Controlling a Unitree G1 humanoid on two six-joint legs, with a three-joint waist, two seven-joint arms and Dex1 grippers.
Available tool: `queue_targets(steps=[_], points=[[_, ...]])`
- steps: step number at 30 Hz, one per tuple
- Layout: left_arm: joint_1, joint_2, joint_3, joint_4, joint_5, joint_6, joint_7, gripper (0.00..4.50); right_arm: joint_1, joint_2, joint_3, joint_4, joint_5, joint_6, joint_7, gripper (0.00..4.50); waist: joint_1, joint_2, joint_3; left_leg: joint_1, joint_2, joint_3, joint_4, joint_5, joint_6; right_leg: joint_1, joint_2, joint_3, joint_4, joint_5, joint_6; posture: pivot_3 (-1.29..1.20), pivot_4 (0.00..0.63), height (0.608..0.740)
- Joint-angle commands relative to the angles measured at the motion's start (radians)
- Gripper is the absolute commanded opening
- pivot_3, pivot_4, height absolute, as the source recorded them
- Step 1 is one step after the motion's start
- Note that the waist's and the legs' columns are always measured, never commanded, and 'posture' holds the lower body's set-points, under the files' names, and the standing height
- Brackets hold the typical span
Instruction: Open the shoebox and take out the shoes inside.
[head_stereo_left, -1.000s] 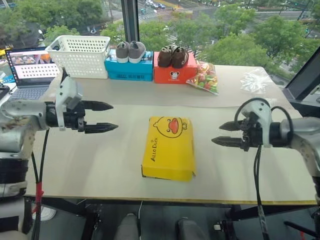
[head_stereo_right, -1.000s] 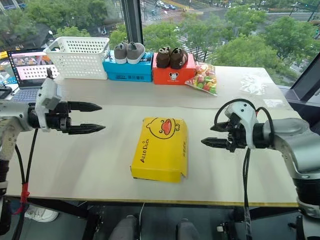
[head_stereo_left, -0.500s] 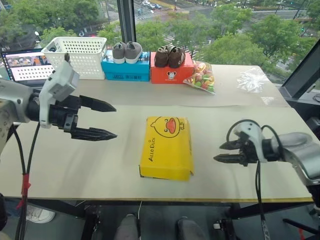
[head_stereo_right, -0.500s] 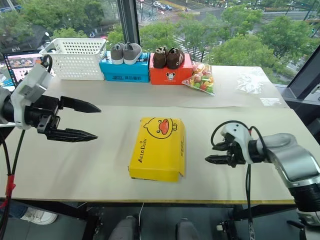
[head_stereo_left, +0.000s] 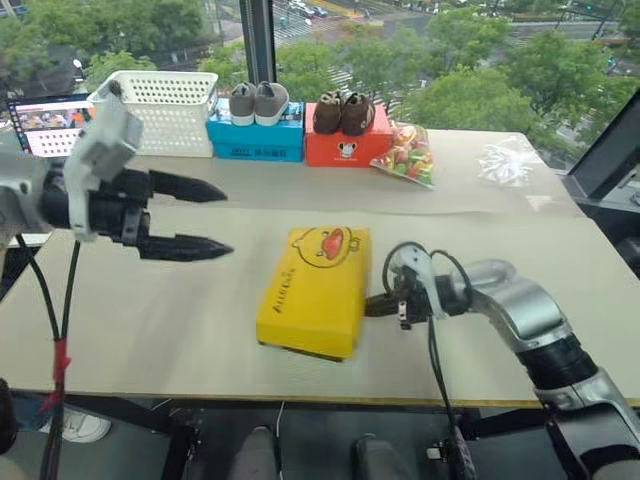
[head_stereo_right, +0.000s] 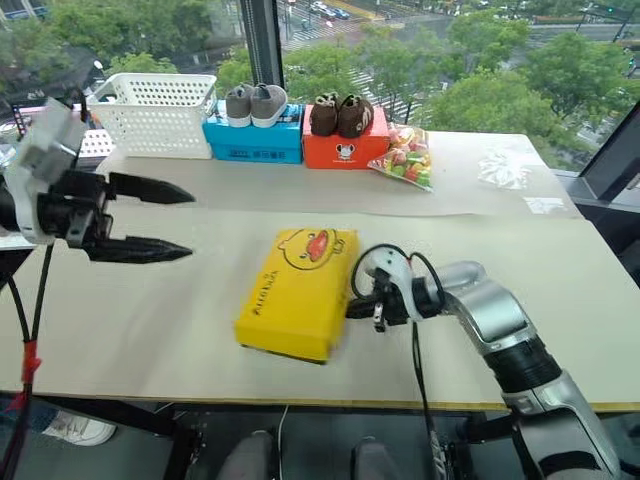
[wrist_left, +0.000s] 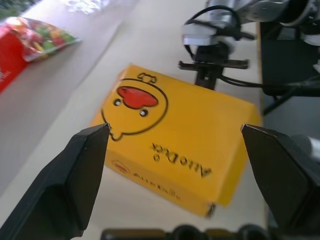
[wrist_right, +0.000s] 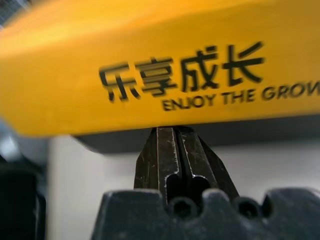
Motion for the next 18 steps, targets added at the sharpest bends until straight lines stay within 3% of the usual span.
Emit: queue_targets(steps=[1,4,10,18], points=[[0.031,0.053,0.088,-0.003,0.0,-0.003,0.018,4.5,-0.118,0.052,-0.111,-0.054,0.135,0.057,-0.004,0.13,-0.003,0.0,0.0,0.0,0.0,0.0,0.0,0.0,0.0,0.0,0.0,0.0,0.0,0.0,0.0,0.0,0.15,0.74],[0.055,0.08,0.126,-0.037,-0.011,0.006,0.037,4.5,-0.218,0.126,-0.12,-0.03,0.166,0.054,-0.027,0.13,-0.002,0.0,0.0,0.001,0.001,0.0,-0.001,0.0,0.0,0.0,0.0,0.0,0.0,0.0,-0.001,0.0,0.15,0.74],[-0.001,0.101,0.247,-0.094,-0.144,0.115,0.124,4.5,-0.42,0.371,-0.058,0.171,0.042,-0.135,-0.144,0.13,0.001,0.0,0.0,0.0,0.001,0.0,0.0,0.0,0.0,-0.001,0.0,-0.001,0.0,0.0,-0.001,0.0,0.15,0.74],[-0.011,0.217,0.416,-0.177,-0.299,0.288,0.234,4.5,-0.489,0.59,0.038,0.506,-0.158,-0.413,-0.204,0.13,-0.001,-0.001,0.001,0.0,0.002,-0.001,-0.001,-0.001,-0.001,-0.001,0.001,-0.002,0.001,0.0,-0.001,0.0,0.15,0.74]])
